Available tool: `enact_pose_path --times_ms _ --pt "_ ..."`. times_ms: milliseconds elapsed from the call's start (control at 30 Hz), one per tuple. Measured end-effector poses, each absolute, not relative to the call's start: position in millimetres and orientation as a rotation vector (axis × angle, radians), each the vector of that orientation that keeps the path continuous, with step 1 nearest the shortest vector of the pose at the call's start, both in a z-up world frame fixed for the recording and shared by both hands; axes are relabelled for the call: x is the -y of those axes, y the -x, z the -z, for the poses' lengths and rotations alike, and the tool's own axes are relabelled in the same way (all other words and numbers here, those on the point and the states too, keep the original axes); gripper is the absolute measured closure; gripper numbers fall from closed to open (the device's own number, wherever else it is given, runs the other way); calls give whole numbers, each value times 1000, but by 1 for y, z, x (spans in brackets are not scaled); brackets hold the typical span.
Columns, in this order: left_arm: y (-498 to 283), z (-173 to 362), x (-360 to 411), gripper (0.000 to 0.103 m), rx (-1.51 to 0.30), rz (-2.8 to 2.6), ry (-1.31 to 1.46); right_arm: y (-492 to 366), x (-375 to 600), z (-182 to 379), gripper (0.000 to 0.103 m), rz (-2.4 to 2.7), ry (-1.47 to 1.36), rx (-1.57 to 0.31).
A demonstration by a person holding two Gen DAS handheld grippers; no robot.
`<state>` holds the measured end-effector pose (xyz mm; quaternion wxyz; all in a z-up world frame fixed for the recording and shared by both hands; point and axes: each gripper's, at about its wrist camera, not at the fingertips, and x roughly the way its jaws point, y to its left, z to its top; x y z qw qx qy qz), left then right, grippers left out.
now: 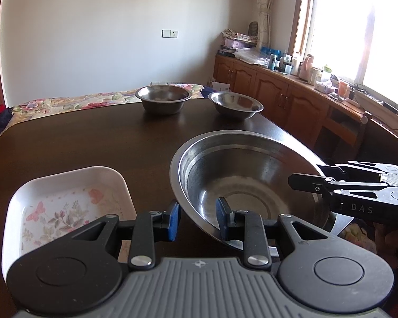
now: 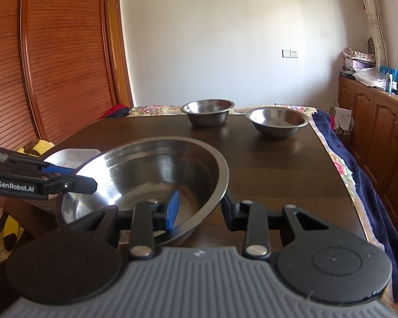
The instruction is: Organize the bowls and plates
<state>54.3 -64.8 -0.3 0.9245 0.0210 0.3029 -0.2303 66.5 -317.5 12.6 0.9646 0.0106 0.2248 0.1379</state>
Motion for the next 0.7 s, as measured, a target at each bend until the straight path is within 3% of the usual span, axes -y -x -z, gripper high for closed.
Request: enact_pose_path --times_ms 567,600,700 --pt "-54 7 63 72 -628 458 -60 -66 315 -7 65 -290 -26 -469" --pt "-54 6 64 71 -623 442 -71 -66 315 -8 64 -289 -27 -467" --pt "-57 3 60 69 -614 429 -72 -65 322 -14 49 -292 -37 -460"
